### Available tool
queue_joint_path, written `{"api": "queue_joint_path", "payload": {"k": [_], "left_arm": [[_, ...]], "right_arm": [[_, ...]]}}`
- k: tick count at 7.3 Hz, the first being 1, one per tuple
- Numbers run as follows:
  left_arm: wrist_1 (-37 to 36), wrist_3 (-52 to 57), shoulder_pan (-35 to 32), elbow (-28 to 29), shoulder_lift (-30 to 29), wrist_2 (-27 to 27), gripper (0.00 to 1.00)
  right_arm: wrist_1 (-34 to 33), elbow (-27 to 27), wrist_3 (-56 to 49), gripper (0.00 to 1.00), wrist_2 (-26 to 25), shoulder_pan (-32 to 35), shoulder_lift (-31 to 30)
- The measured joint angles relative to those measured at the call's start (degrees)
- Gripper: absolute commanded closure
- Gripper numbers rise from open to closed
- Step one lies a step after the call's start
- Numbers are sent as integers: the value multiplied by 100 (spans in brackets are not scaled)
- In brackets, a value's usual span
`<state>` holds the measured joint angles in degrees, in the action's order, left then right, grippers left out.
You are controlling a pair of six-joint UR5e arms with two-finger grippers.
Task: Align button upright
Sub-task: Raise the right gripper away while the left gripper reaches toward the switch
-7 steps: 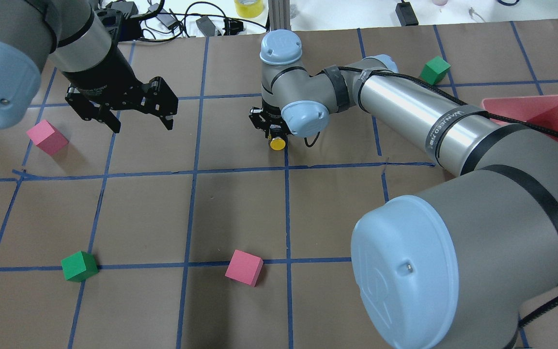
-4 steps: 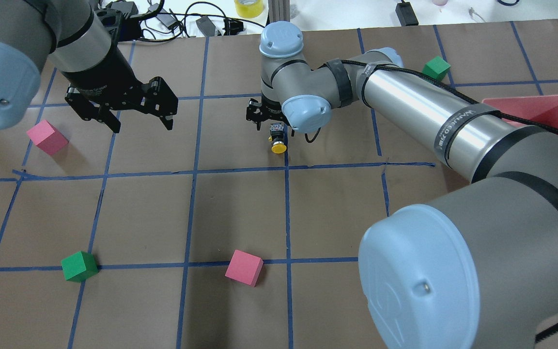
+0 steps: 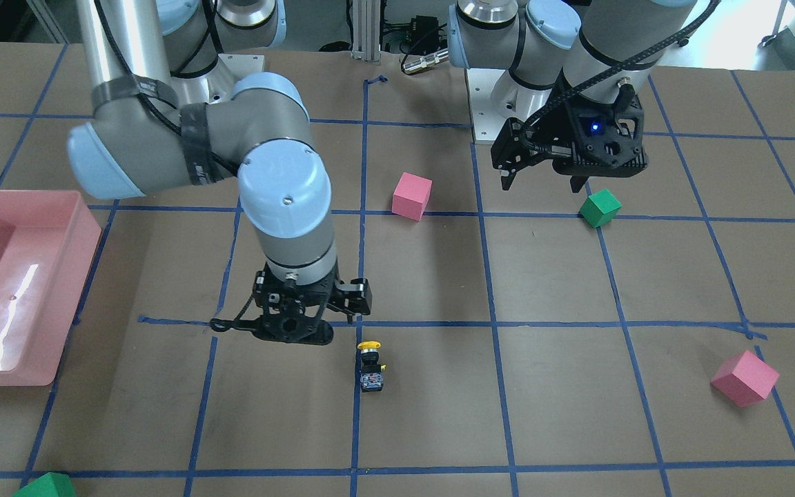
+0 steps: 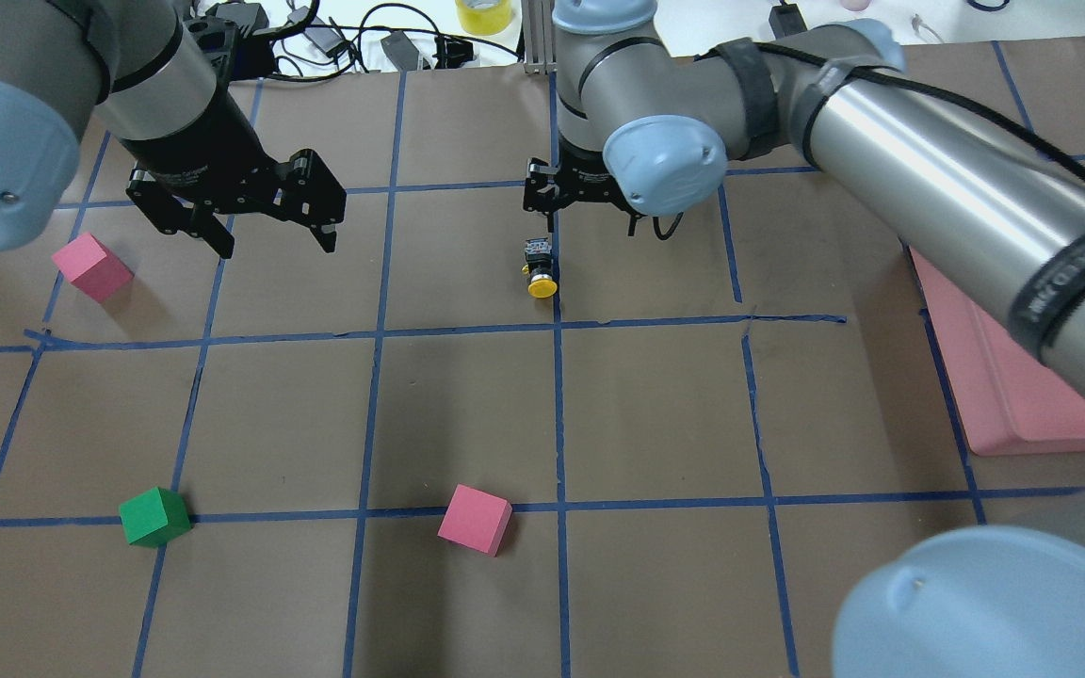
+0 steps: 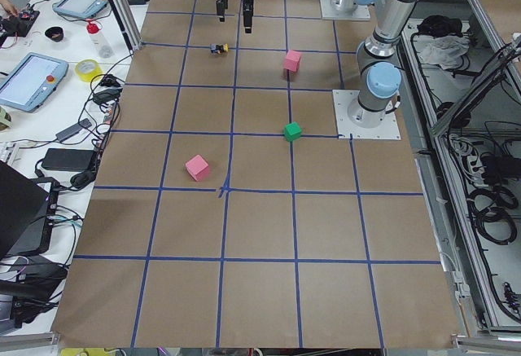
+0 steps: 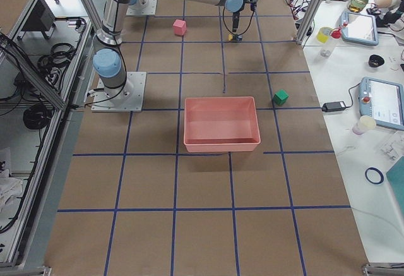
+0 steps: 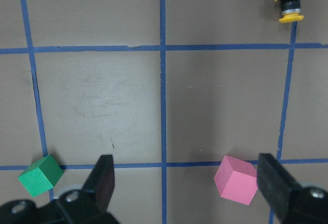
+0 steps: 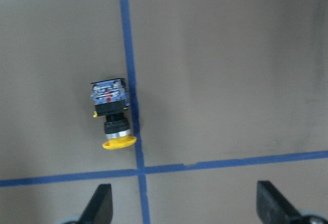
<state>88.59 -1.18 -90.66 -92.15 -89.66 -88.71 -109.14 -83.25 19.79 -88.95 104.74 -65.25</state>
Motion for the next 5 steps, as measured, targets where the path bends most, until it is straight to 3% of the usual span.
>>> {"api": "queue_joint_path", "payload": {"k": [2, 5], "left_arm": [[-113, -45, -22, -190, 68, -1, 0], [-629, -198, -118, -646, 184, 38, 0]], "right_arm": [[513, -390, -843, 0, -29, -701, -798], [1470, -529, -1988, 0, -367, -1327, -1713]]}}
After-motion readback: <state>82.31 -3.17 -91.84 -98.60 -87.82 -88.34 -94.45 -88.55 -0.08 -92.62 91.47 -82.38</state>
